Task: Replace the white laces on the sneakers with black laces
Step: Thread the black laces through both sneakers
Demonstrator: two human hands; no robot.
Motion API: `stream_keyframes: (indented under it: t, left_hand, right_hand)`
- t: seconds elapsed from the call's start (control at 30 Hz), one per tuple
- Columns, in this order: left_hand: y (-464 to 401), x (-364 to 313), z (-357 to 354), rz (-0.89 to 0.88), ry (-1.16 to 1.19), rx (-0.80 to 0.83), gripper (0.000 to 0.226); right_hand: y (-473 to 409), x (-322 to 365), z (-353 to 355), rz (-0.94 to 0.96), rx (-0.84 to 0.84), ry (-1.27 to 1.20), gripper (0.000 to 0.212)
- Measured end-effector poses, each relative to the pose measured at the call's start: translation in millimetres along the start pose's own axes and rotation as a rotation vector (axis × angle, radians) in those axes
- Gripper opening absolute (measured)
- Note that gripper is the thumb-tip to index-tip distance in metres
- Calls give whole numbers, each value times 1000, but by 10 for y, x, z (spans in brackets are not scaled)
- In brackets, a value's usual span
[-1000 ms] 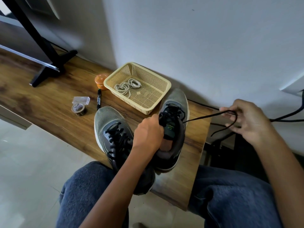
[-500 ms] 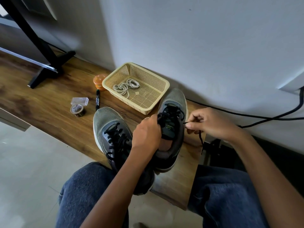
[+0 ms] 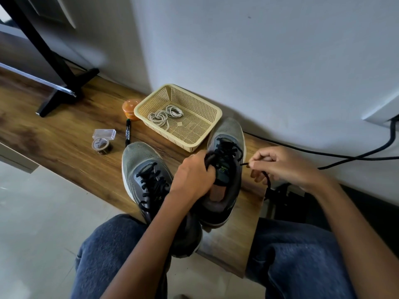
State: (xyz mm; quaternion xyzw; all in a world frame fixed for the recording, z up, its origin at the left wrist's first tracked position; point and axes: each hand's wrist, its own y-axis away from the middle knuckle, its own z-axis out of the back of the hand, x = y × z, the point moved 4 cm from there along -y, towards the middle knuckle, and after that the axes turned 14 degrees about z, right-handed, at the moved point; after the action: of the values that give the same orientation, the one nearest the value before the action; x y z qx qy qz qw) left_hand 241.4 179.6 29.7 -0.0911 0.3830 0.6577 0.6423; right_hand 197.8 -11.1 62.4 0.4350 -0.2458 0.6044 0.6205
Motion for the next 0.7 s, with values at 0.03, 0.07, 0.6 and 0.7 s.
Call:
stream_keyframes:
  t: [0.03, 0.07, 0.6, 0.7]
  left_hand:
    - [-12, 5, 21, 14, 54, 59, 36]
    - [-17, 9, 45, 33, 117, 102, 35]
    - [-162, 94, 61, 63, 315, 230, 14]
    - [-157, 98, 106, 88, 292, 131, 14]
  right_hand:
    - [-4, 8, -31, -7, 13, 27, 18]
    - [-15, 14, -70, -21, 35, 53, 26]
    - [-137, 79, -256, -34, -33, 181, 37]
    - [-127, 117, -268, -39, -44, 214, 36]
